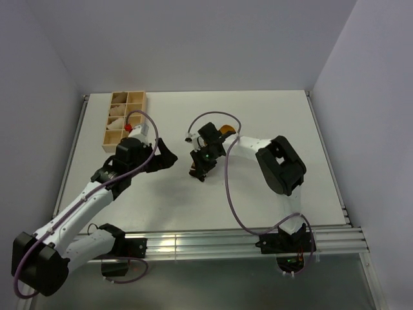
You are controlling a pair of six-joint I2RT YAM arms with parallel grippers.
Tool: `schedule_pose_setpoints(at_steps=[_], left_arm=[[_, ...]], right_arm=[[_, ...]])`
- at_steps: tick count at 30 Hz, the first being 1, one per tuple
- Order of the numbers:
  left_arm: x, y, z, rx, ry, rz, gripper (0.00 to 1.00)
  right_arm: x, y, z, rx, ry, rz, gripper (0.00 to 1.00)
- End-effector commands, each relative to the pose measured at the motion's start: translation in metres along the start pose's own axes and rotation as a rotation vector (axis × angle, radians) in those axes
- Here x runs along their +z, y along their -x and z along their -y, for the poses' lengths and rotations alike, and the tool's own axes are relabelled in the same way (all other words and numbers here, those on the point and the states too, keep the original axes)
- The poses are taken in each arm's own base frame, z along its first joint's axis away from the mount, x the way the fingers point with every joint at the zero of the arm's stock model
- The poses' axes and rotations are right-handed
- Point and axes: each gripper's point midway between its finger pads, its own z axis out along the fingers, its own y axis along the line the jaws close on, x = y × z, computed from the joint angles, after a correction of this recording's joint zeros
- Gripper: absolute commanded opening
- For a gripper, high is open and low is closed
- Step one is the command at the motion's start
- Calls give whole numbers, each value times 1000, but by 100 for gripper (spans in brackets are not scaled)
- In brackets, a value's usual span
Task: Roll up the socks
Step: Roll the sock at the center of the board.
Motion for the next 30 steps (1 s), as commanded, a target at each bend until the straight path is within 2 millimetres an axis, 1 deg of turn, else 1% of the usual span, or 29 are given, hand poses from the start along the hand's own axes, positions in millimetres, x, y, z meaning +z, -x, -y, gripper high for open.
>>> schedule_pose_setpoints(at_steps=[1,3,4,5,6,8,9,10,12,13,14,15,17,19,20,22,23,24,25,26,30], left_arm=[[15,-12,7,-140,-18,-16,96],[25,-18,13,-187,-40,-25,95],[29,-28,11,-202,-43,-45,95],[33,-27,18,-207,-77,-30,95],[39,-41,12,-235,-55,-61,94],[49,-41,19,-251,-91,-38,91],[52,-48,16,-272,-86,-47,90],[55,-51,20,-272,-101,-50,89],[64,-55,18,-283,-93,-44,88],[67,-58,20,-280,-95,-48,85],[72,-63,18,-283,-86,-59,83],[75,-62,21,-292,-95,-49,82],[83,-70,19,-298,-85,-62,79],[89,-70,23,-313,-106,-54,74],[94,-75,20,-317,-95,-69,74],[98,-78,23,-331,-105,-82,72],[102,-84,20,-337,-90,-96,70],[104,-84,18,-341,-78,-93,69],[105,-87,18,-341,-81,-98,65],[108,-91,16,-344,-74,-109,63],[111,-96,14,-350,-69,-118,56]], right_arm=[[9,-6,-11,70,118,-39,7],[10,-6,-9,97,139,-44,7],[9,-5,-10,105,157,-44,7],[8,-3,-12,111,173,-42,8],[9,-3,-10,128,184,-44,8],[9,-2,-11,146,214,-47,9],[9,-2,-8,161,217,-46,9],[9,1,-8,164,224,-44,10],[9,-1,-6,179,236,-53,11],[10,-1,-4,183,237,-54,11],[10,-1,-5,190,243,-56,11],[11,-2,-3,198,242,-60,11],[12,-1,-2,204,247,-61,12],[12,-1,-2,206,246,-65,12],[13,-1,-1,209,246,-68,13],[13,0,0,210,244,-66,13],[13,0,-1,212,245,-65,13],[13,-1,0,212,245,-65,13],[14,-1,0,212,245,-65,13],[14,-1,0,215,244,-65,13],[14,0,1,219,245,-66,14]])
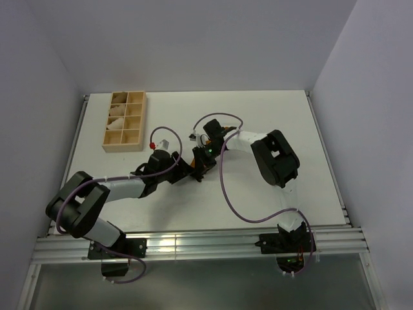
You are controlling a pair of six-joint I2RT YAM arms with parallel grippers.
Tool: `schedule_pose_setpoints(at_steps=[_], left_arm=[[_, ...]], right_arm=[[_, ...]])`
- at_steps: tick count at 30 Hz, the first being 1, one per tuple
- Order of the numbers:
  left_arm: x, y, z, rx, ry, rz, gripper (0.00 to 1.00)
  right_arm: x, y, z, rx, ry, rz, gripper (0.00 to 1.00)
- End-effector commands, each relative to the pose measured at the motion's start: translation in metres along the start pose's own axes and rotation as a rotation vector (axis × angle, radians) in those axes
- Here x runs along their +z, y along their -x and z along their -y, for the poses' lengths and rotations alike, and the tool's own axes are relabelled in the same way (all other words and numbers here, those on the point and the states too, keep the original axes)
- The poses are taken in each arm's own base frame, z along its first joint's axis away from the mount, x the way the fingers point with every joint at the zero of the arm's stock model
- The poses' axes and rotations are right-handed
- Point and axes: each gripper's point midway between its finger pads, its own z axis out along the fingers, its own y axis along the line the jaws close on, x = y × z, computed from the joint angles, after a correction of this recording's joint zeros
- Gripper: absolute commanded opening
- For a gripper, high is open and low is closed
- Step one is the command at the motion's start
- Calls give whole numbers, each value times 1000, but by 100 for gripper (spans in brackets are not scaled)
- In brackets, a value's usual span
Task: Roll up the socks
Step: Roll the sock at the center of the board.
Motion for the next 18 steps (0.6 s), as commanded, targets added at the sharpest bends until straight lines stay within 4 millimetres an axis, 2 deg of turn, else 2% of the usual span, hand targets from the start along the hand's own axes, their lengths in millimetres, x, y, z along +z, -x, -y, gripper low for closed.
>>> schedule_pose_setpoints(at_steps=[1,5,9,18], left_arm=[[3,9,21,-11,-75,37,53],[5,10,21,-10,-73,46,51],[8,11,18,-22,-60,56,42],[14,8,7,-37,-31,61,39]], right_arm=[[7,-3,11,14,-33,-21,14],[6,-3,12,19,-34,-19,15],[6,-2,12,19,-34,-16,15],[7,-2,12,23,-34,-13,16]])
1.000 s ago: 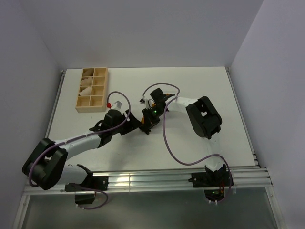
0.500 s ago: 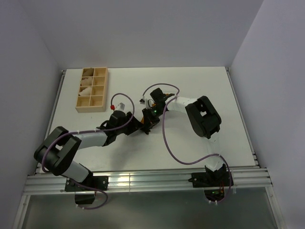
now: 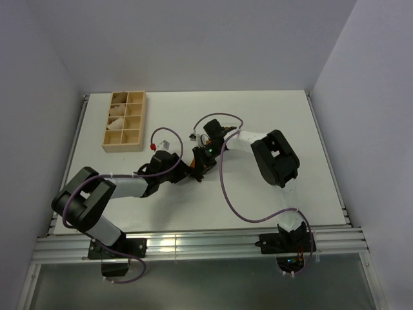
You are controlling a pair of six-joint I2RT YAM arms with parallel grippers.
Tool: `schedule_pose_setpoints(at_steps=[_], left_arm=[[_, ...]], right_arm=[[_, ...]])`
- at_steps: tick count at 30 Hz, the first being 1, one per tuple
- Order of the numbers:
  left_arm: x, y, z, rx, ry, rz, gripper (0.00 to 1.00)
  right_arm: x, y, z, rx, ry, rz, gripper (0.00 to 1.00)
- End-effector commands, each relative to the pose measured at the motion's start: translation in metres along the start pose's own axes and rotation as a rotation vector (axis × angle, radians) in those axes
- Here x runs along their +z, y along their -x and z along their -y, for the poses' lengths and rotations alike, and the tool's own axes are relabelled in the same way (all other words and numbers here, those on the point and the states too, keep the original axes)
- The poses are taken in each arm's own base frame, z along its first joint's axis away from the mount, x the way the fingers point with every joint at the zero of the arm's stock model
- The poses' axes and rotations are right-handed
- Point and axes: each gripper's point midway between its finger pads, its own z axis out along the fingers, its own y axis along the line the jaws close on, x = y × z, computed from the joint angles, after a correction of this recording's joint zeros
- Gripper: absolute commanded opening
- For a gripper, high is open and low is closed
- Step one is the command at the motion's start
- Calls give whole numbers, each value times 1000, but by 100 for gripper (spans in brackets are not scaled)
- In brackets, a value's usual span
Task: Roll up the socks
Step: Roll the sock at the center of the board.
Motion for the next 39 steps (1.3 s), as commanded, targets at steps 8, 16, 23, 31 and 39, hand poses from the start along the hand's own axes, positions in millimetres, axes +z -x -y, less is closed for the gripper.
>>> schedule_pose_setpoints(at_steps=[8,16,23,31,39], left_arm=[[-6,12,19,-4,-51,52,41],[-46,32,12,-27,-41,188,63],[-30,14,-6,-39,-9,128,47],[-17,8,-12,-37,5,97,40],[-9,11,-6,-8,-3,103,28]], right_arm=[[8,-1,11,15,-29,-8,18],[10,0,2,34,28,-16,14],[12,2,0,82,77,-20,14],[14,1,3,105,111,-39,14],[16,2,7,116,120,-42,14]])
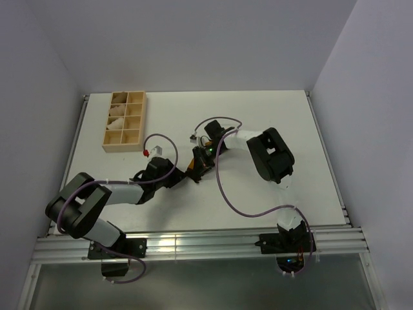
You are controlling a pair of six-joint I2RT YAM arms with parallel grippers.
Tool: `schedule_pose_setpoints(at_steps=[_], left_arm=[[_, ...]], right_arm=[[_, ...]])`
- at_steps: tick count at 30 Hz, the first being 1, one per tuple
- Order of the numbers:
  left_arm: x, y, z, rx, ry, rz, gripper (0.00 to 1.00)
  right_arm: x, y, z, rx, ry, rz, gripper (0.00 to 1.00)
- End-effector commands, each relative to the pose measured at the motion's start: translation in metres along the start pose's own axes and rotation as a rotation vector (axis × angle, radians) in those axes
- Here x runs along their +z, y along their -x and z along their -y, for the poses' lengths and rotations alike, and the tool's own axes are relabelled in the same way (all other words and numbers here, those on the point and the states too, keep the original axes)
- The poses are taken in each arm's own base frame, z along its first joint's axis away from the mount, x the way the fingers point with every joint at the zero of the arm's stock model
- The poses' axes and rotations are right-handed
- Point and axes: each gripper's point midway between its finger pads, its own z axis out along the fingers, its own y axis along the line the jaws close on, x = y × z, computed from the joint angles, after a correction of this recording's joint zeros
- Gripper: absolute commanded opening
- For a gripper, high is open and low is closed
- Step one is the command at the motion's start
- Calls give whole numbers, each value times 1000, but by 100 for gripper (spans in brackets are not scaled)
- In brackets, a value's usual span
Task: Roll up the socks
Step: Roll the sock at the center of the board.
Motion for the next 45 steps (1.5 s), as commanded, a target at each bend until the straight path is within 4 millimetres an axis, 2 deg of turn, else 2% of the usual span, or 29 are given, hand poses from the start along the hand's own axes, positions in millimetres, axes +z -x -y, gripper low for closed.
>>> schedule_pose_setpoints(at_steps=[1,4,8,12,26,32,36,39,44,45], left_arm=[[9,7,20,19,-54,17,26],[13,9,26,27,-66,14,19],[11,12,33,26,-87,23,15],[7,19,37,33,-95,51,15],[21,17,41,47,-110,39,17],[39,5,22,35,-29,-5,16],[48,-3,3,13,49,-21,13],[49,-8,-8,16,95,-36,10],[47,-7,-13,18,119,-23,9],[46,-6,-14,17,125,-21,9]], right_arm=[[7,4,15,4,-35,-5,14],[7,3,16,6,-39,-8,14],[7,4,17,4,-37,-8,14],[9,3,19,10,-37,-9,14],[14,-1,26,33,-40,-23,16],[14,-3,29,34,-55,-19,20],[11,-1,28,25,-71,-7,30],[7,0,26,8,-91,6,35],[-6,2,28,-9,-182,35,41],[-13,6,23,-25,-195,56,44]])
